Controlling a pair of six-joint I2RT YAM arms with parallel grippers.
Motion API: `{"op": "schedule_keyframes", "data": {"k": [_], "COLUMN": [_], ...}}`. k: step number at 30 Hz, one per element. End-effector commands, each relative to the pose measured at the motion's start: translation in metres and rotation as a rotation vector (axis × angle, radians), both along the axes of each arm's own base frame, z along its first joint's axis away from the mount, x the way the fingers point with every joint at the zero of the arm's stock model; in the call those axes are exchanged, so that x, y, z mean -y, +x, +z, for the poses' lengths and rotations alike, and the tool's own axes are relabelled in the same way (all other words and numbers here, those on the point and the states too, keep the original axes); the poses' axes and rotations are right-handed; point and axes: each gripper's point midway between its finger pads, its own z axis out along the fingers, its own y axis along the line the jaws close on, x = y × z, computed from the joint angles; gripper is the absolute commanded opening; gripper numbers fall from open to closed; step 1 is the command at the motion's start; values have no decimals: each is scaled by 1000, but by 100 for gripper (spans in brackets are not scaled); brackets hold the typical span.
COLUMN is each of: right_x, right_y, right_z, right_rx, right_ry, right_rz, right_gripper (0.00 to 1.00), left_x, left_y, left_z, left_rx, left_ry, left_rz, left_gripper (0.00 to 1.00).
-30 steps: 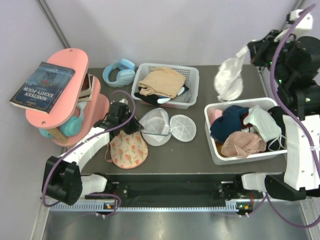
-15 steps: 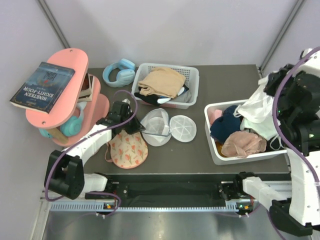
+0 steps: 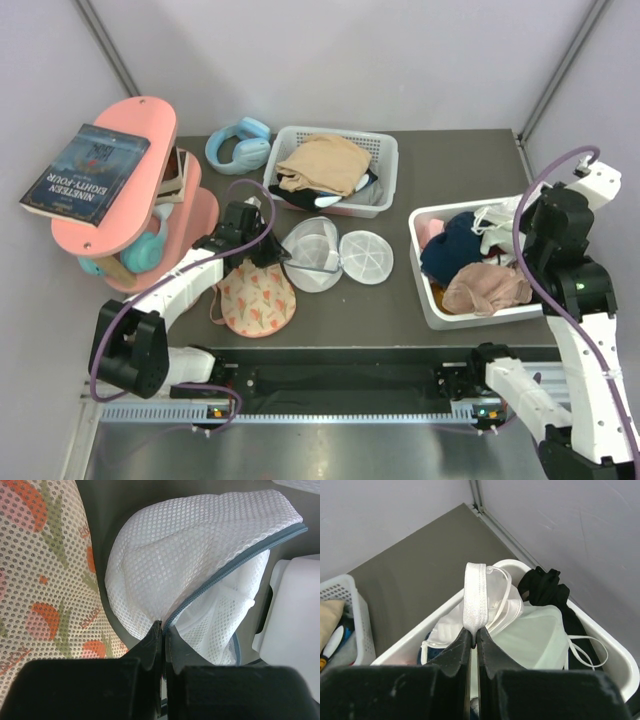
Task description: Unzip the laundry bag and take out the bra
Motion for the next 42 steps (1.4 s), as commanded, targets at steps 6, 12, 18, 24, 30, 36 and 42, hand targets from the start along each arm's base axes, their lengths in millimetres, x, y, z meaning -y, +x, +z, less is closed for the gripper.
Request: {"op": "schedule_keyframes", "data": {"k": [6,12,18,24,30,36,42], "right_x": [12,19,37,42,35,26,19], "right_y": [20,34,46,54,56,61,52], "right_z": [-27,-47,-64,-77,-49,-3,23], "right_rx": [8,-21,-41,-71,-25,43,101], "right_ry": [26,36,70,102,131,172,186], "right_rz": [-81,-89,-110,-96,-62,-24,2], "right_gripper": [0,0,0,0,18,78,96], "left_x": [6,7,7,5,3,4,4], "left_y": [11,11,11,9,10,10,11], "left_z": [18,21,25,28,29,29,30], "left_rx": [72,79,89,99,102,96,103], "left_ry": [-32,-40,-40,-38,-29,-27,-24], "left_rz": [-16,-13,-15,-8,-7,-15,-15], "left_gripper": [0,0,0,0,0,0,0]}}
